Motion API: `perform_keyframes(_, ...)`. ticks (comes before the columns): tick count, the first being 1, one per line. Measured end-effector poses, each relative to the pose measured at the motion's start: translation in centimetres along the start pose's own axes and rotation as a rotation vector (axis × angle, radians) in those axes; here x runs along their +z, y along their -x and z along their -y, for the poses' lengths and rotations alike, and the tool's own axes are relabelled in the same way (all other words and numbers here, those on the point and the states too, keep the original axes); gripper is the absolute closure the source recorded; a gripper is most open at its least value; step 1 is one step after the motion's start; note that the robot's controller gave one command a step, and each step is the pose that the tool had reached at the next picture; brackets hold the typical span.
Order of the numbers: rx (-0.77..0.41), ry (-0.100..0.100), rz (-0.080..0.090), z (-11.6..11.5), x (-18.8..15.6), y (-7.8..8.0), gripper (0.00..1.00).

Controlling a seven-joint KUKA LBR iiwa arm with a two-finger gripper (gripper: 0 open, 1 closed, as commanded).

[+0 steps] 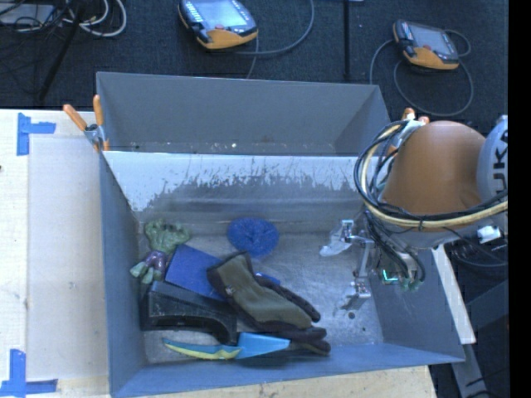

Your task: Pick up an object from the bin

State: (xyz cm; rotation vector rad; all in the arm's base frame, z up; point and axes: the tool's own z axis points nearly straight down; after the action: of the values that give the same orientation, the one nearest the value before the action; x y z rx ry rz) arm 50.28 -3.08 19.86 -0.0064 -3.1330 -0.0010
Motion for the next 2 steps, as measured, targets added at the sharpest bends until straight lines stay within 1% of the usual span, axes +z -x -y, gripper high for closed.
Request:
perform_keyframes(1, -0.001, 0.000, 0.007, 0.0, -0.3, 0.2, 0.00)
perform_keyframes(2, -0.043, -0.002, 0.012, -0.8, 1.0, -0.3, 0.00)
